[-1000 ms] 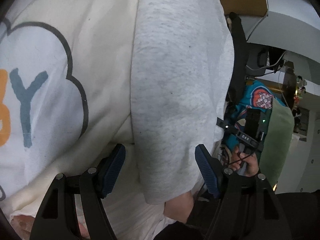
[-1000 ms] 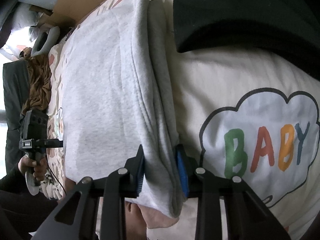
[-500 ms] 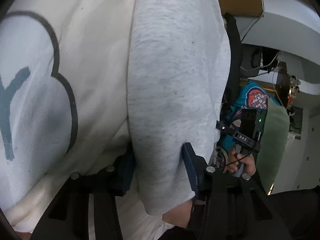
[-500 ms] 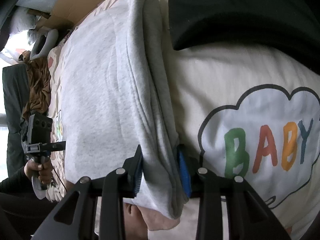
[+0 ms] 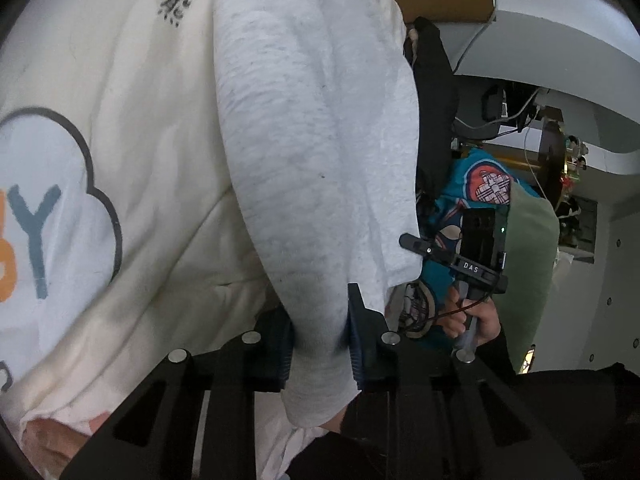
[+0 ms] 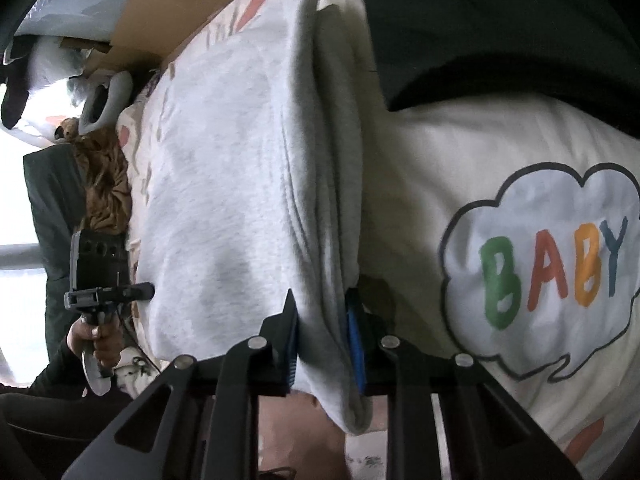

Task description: Fold clothes

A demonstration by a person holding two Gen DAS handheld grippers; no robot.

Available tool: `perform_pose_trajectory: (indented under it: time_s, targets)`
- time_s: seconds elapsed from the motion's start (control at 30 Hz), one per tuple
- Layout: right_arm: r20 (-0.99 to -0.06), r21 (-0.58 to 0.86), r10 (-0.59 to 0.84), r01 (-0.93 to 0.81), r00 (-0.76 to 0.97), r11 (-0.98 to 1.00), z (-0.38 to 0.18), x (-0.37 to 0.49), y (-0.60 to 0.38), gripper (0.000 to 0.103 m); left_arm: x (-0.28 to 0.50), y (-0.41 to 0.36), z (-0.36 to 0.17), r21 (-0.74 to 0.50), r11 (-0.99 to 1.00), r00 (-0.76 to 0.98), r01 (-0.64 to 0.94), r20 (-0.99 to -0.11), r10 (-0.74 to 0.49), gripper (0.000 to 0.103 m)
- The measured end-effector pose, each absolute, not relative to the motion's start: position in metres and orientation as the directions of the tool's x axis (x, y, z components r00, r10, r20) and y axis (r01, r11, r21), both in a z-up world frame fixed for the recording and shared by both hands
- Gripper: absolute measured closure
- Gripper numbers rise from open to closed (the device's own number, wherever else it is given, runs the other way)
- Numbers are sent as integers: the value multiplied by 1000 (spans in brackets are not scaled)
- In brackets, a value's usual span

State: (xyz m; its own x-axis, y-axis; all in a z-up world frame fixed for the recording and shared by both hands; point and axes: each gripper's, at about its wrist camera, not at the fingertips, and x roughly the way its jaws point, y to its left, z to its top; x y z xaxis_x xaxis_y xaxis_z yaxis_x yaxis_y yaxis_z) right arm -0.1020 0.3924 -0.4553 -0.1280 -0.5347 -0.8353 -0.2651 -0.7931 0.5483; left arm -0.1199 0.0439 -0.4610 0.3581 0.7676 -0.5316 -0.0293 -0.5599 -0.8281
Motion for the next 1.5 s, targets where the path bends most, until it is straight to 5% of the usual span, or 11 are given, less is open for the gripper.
perform_pose_trajectory:
  time_s: [0.23,0.7,0.83,1.03,1.1,1.5]
  targets:
    - [-795,600,-596,-280,-112,-749,-429,-63,445,84,-124,31,-452,-802,-595,355,-53,-572,740,81]
    - [-783,600,-622,-274,-8,-752,-438,-52,399,85,-95,47,-453,-789,-613,476,-36,-553,684,81]
    - [-792,577,-610,-301,18,-759,-450,-50,402,84,-94,55,-463,-728,-679,502,-89,-622,601,77]
    - [-798,567,-602,-328,10,-756,-464,-56,409,62,-102,54,-468,-632,-761,500,-146,-711,494,69]
    - [-809,561,-588,-320,-17,-763,-460,-60,413,42,-109,52,-464,-627,-766,475,-141,-722,503,42]
    - [-814,578,-565,-288,-134,-764,-457,-85,426,41,-150,66,-465,-655,-745,371,-128,-728,577,39]
